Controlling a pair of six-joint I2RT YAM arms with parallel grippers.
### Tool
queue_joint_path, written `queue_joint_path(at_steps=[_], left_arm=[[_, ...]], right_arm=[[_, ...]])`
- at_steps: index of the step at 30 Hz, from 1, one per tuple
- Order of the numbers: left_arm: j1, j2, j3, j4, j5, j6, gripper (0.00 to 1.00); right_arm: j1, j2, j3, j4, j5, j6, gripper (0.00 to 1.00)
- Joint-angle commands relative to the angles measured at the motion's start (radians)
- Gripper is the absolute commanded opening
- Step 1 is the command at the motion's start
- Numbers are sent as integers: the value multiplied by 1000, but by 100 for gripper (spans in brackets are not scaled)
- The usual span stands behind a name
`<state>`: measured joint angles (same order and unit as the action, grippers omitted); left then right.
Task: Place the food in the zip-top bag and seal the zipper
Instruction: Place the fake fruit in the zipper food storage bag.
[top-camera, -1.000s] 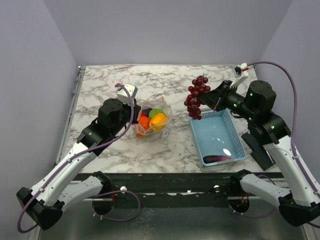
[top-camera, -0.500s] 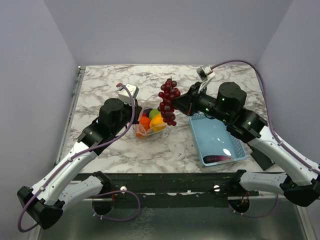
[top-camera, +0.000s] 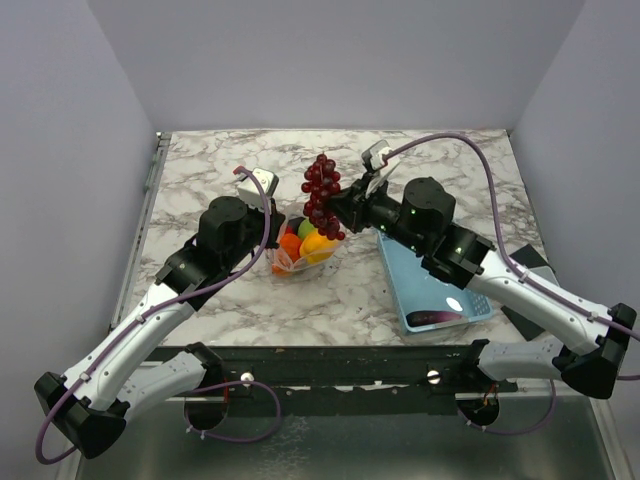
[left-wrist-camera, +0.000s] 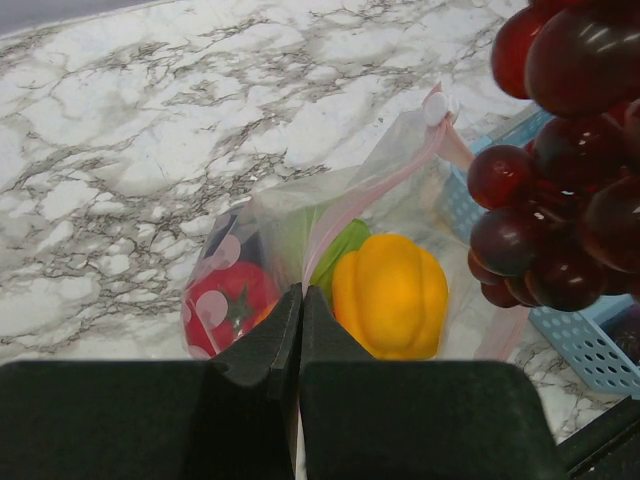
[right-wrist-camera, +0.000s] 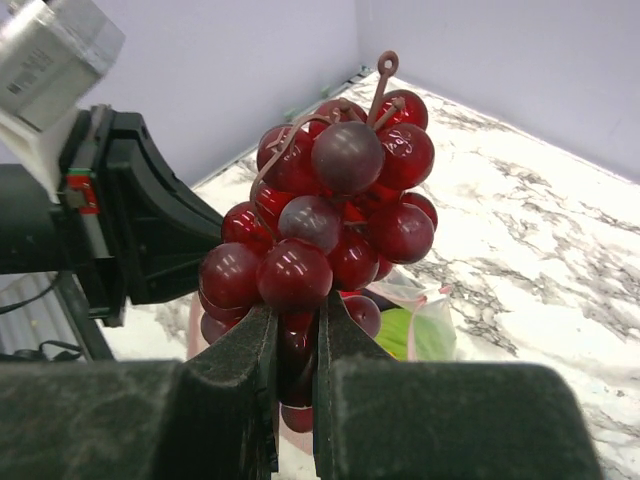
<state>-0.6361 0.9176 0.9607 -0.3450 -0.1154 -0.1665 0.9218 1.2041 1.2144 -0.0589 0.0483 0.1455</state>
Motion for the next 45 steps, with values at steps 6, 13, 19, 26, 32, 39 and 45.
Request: queue_joint_path(at_steps=[6,13,19,26,32,39,45], left_arm=[[4,9,-7,11,31,9,0],[4,9,-7,11,30,8,0],[4,10,-7,11,30,8,0],[5,12,-7,11,33,8,0],[4,12,-7,11,33,8,0],[4,12,-7,11,35,6,0],[4,12,-7,11,35,6,0]], right_arm=[[33,30,-156,223,-12,-195,1],[49,19,-261,295,-95,-327,1],[57,21,-296,287,-129,-444,1],[61,33,-325,248,-164,-556,1],[66,58,-319,182,-159,-585,1],[110,79,-325,115,-116,-647,1],[133,111,-321,82,-38,-652,1]])
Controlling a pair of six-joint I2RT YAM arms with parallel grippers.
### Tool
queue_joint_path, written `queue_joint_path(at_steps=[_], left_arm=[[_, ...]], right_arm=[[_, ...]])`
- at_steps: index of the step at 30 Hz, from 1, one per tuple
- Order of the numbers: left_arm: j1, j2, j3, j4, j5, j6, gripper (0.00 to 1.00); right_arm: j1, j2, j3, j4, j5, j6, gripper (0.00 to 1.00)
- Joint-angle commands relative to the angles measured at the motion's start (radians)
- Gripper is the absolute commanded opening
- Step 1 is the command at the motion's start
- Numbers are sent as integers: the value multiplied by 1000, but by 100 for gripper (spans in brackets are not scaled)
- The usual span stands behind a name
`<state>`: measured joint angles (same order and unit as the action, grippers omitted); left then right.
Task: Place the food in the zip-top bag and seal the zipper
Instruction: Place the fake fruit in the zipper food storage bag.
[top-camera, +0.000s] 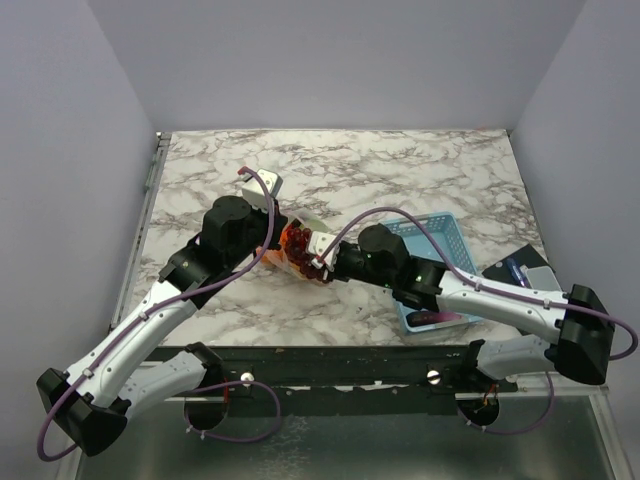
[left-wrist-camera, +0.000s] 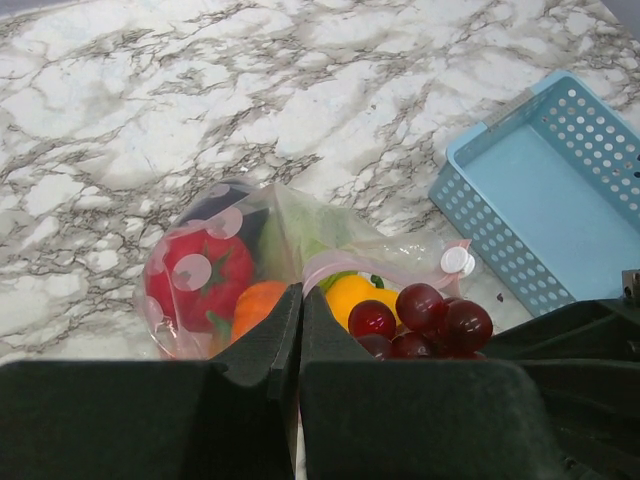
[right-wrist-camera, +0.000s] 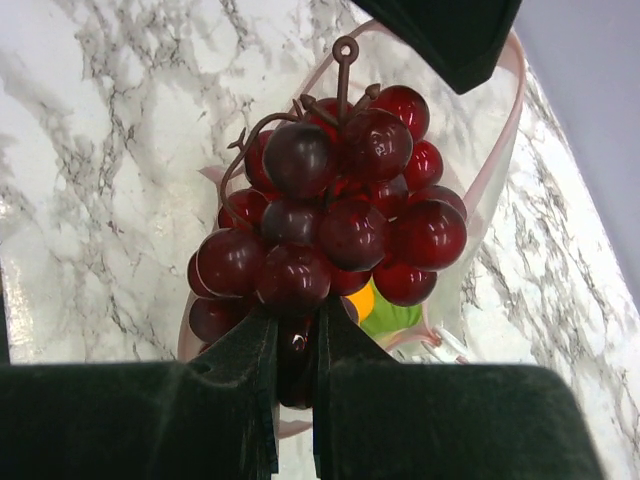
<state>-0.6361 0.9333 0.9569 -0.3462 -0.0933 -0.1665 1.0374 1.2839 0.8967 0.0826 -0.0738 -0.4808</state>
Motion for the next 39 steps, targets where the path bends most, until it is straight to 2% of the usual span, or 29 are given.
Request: queue_joint_path(at_steps=[1,10,23,28,30,39], left_arm=[[4,-2,-3,12,13,6,0],[6,0,-3,13,35,8,0],[5,4,-1,13,93,13,0],[4,3,-1,15,93,13,0],[4,1,-1,16,92,12,0],[5,-11,-7,21,80,1,0]], right_arm=[[18,40,2,-66,107,-23,1],[22,192,196,-222,299,119,1],[23,359,416,-212,470,326,2],[23,406,465,-164,539,346,23],[23,421,481,-157,554,355,34],[22,363,410,-59,583,401,61]])
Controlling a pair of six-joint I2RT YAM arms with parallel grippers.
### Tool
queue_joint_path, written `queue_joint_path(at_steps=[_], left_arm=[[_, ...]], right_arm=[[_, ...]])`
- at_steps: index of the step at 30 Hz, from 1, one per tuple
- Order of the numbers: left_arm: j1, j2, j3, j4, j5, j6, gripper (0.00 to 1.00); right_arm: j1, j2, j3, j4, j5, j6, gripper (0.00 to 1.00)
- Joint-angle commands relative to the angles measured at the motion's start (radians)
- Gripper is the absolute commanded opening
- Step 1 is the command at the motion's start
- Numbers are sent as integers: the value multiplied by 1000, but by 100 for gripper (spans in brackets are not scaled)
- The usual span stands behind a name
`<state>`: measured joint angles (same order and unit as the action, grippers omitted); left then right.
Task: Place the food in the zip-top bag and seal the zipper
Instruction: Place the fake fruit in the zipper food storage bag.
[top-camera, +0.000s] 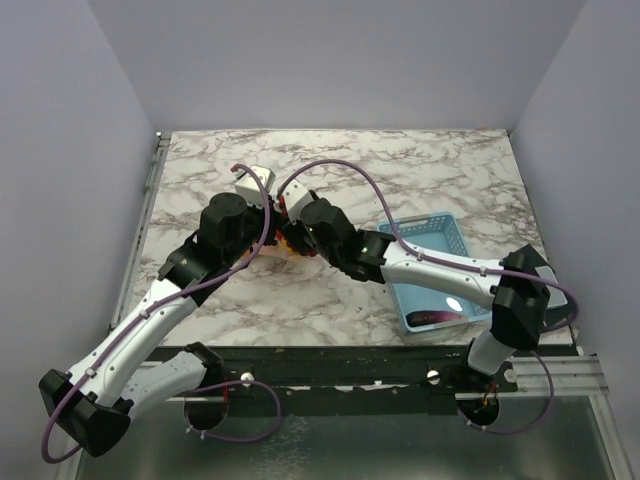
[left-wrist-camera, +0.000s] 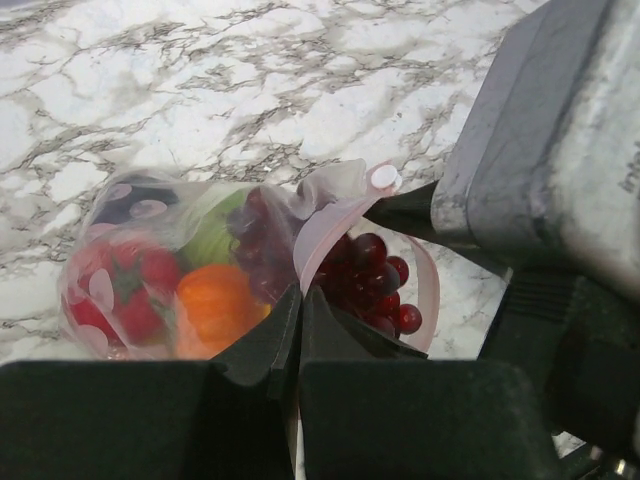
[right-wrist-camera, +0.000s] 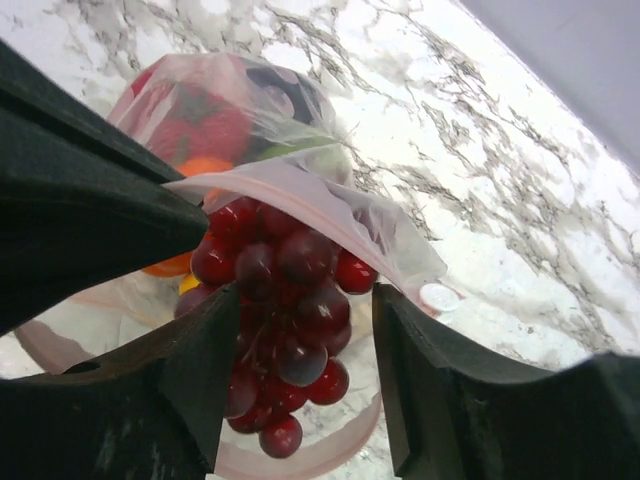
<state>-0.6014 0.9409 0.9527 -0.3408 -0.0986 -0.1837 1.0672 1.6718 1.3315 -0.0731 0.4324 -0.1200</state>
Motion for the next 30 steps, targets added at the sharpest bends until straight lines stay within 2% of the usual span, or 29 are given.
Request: queue_joint_path(at_steps=[1,8,23,30], left_arm=[[-30,-21,-3,16,83,17,0],[-29,-34,-8,23,61,12,0],[-28,-26,-9,25,64,10,0],[-29,-24,-8,25,61,10,0]], right_arm=[[-9,-34,-29,97,78,47,64],[-9,-124,-74,77,59,115,66],[-8,-326,-219,-91,52,531,66],[-9,-404,-324,-130,18,747,59]])
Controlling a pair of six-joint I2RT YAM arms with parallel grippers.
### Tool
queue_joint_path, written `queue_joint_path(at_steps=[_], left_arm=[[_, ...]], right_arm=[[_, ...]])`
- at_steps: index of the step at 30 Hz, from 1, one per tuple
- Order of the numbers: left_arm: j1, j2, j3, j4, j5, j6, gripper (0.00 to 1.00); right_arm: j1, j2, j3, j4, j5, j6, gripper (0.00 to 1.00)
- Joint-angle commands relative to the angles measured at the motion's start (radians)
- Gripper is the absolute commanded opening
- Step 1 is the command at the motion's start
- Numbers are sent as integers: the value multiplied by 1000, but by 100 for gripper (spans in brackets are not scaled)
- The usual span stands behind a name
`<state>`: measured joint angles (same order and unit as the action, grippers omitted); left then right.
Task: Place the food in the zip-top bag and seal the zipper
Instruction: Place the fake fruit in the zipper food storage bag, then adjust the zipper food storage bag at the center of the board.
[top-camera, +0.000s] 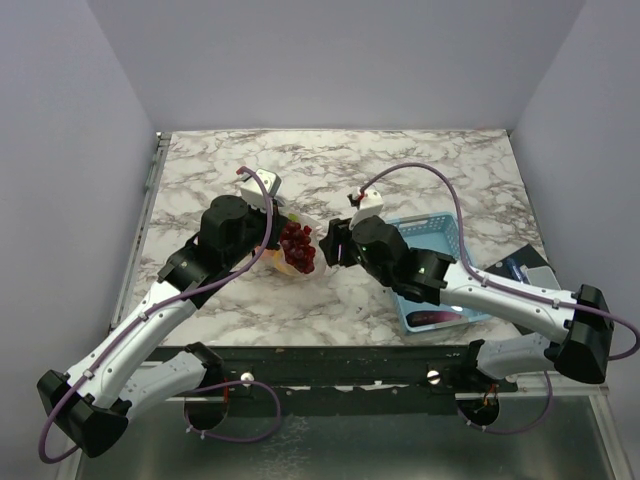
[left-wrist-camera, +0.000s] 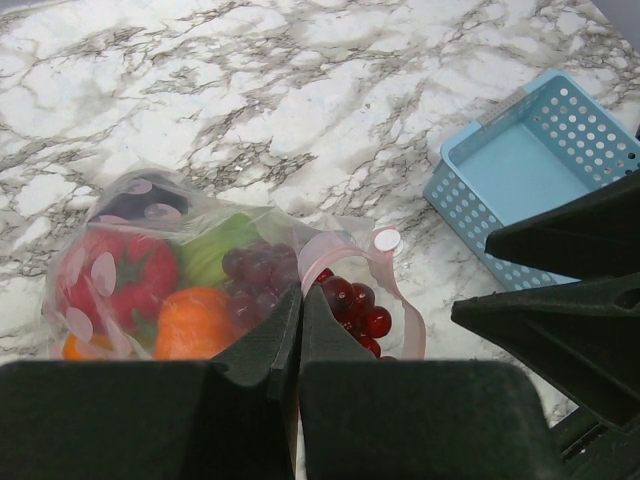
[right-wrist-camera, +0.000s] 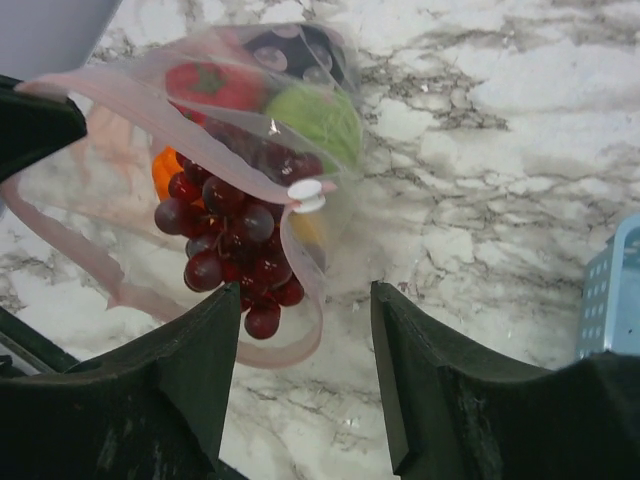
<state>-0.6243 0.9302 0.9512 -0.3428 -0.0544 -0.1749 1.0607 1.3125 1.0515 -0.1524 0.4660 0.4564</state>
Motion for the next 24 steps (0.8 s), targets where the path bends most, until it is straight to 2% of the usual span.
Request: queue_joint_path(at_steps=[1,6,12,17,24], left_arm=[[-6,-15,-6,27,16,1,0],[-5,-13,-6,28,18,1,0],[-6,-12,-8,28,19,1,0],[-5,-12,-8,28,19,0,0],[-6,-14,-8,28,20,3,0]], right_arm=[[-2,-50,-56,-57,-18,205,57],[-2,-53,-118,-65,-21,351,50],[-2,-1,-156,-35,-47,481,48],[-2,49,-159,11,-95,514,48],[-2,95,-158,27,-77,555,47]])
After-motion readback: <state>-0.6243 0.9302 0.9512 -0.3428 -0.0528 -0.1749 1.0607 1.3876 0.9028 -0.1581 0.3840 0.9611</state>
